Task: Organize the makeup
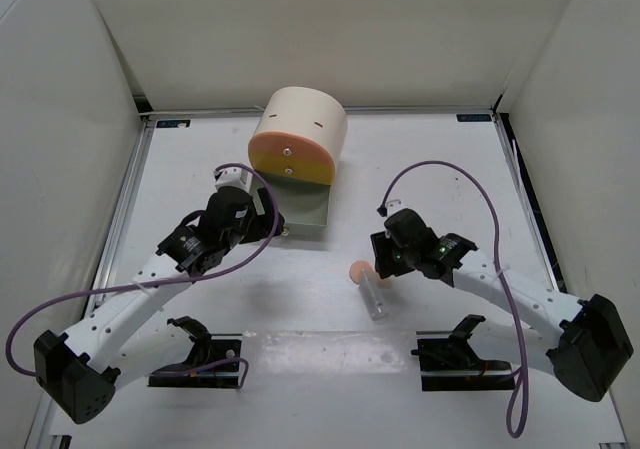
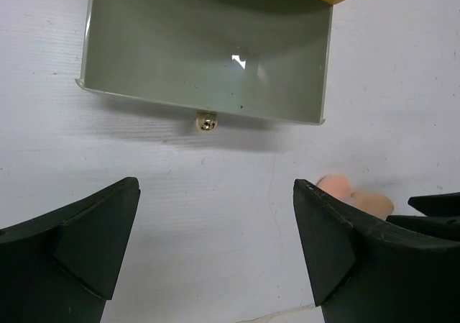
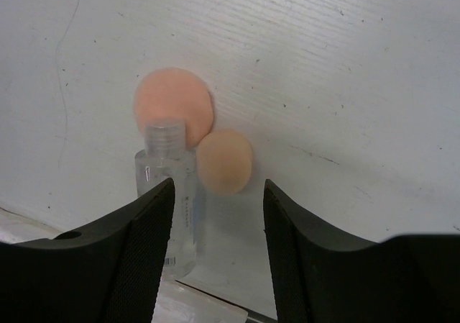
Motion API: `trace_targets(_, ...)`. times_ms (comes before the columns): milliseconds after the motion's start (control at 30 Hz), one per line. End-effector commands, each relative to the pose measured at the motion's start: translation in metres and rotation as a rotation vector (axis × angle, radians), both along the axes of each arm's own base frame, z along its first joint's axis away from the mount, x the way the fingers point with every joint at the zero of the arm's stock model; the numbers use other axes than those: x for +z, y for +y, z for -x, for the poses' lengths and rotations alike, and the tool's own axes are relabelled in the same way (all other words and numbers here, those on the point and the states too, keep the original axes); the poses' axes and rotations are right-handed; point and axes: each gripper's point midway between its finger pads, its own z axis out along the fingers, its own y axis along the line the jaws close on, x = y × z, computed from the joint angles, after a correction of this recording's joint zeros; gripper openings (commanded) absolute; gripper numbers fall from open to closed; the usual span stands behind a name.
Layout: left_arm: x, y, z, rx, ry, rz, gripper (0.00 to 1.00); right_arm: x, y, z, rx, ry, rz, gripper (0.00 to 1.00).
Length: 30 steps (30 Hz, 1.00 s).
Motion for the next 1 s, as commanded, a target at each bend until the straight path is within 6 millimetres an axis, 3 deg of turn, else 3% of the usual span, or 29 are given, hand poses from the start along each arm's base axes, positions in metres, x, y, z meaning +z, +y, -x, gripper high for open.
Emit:
trace_targets(0, 0.005, -0.001, 0.007, -0.018, -0.005, 0.02, 0.98, -0.003, 0.01, -0.006, -0.019, -0.013, -0.04, 0.56)
trace_targets(200, 0.007, 0.002, 0.012, -0.019, -0.01, 0.031, 0.98, -0.017, 0.009, -0.003, -0.028, 0.027, -0.015, 0.52)
trace_targets(233, 0.009, 0.004, 0.012, -0.012, -0.016, 0.031, 0.98, -0.02, 0.009, -0.001, -0.025, 0.038, -0.01, 0.45)
trace_targets(333, 0.011, 0.011, 0.014, 0.01, -0.022, 0.017, 0.98, -0.023, 0.01, 0.0, -0.029, 0.053, -0.015, 0.4)
trace_targets(500, 0.021, 0.016, 0.017, 0.021, -0.048, 0.027, 0.98, -0.013, 0.006, -0.005, -0.034, 0.02, -0.001, 0.15)
trace_targets(667, 0.022, 0.02, 0.017, 0.032, -0.057, 0.02, 0.98, 0.028, 0.01, -0.022, -0.031, -0.083, -0.027, 0.05)
trace_targets(700, 0.022, 0.02, 0.016, 0.035, -0.059, 0.018, 0.98, 0.047, 0.017, -0.03, -0.022, -0.128, -0.056, 0.04)
trace_targets(800, 0.019, 0.021, 0.016, 0.033, -0.055, 0.007, 0.98, 0.076, 0.04, -0.044, 0.045, -0.191, -0.121, 0.04)
trace_targets(867, 0.019, 0.02, 0.016, 0.027, -0.055, 0.003, 0.99, 0.095, 0.067, -0.054, 0.125, -0.225, -0.175, 0.04)
trace_targets(933, 0.018, 0.021, 0.016, 0.029, -0.051, -0.002, 0.98, 0.097, 0.088, -0.07, 0.162, -0.238, -0.207, 0.05)
trace_targets(967, 0.017, 0.022, 0.016, 0.033, -0.05, -0.003, 0.98, 0.113, 0.103, -0.077, 0.201, -0.261, -0.242, 0.05)
